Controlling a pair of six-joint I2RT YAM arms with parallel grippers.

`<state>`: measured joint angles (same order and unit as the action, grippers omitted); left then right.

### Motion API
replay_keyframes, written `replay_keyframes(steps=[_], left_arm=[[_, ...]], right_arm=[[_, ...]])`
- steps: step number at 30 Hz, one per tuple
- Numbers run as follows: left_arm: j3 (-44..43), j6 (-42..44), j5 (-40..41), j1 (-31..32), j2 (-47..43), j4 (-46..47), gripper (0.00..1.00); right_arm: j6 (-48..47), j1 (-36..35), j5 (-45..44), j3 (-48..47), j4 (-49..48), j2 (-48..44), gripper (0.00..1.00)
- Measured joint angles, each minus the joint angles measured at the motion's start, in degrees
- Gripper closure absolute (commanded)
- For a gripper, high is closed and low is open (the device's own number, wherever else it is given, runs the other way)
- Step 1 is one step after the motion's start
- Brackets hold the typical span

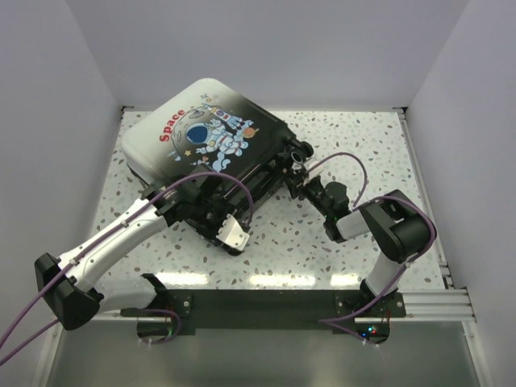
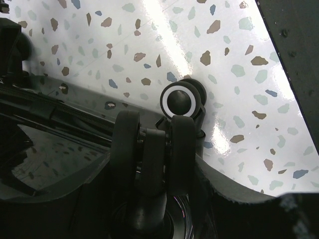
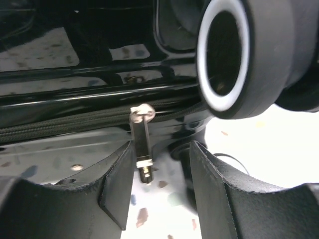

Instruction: Pack the luggage

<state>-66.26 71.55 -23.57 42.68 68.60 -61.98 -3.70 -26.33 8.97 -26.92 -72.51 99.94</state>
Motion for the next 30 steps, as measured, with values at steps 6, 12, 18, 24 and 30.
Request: replay_keyframes(steps=[6, 12, 18, 24, 30], left_arm=[[0.0, 0.0, 0.3, 0.2, 0.0, 0.1, 0.94], [0.0, -0.1, 0.5, 0.2, 0.0, 0.1, 0.94], [0.0, -0.4, 0.8, 0.3, -0.4, 0.2, 0.95], [0.3, -1.3, 1.2, 0.6, -0.9, 1.5, 1.00], [2.4, -2.6, 2.1, 0.9, -3.9, 3.8, 1.00]], right_arm=[[-6.4, -1.0, -2.0, -0.2, -0.1, -0.1, 0.49], [-13.8, -3.8, -4.2, -1.1, -0.2, 0.2, 0.51], [-20.5, -6.0, -8.0, -1.2, 0.1, 0.3, 0.80], [-22.9, -6.8, -11.0, -2.2, 1.8, 0.6, 1.00], [-15.8, -5.2, -6.8, -0.6, 6.9, -5.3, 1.00]])
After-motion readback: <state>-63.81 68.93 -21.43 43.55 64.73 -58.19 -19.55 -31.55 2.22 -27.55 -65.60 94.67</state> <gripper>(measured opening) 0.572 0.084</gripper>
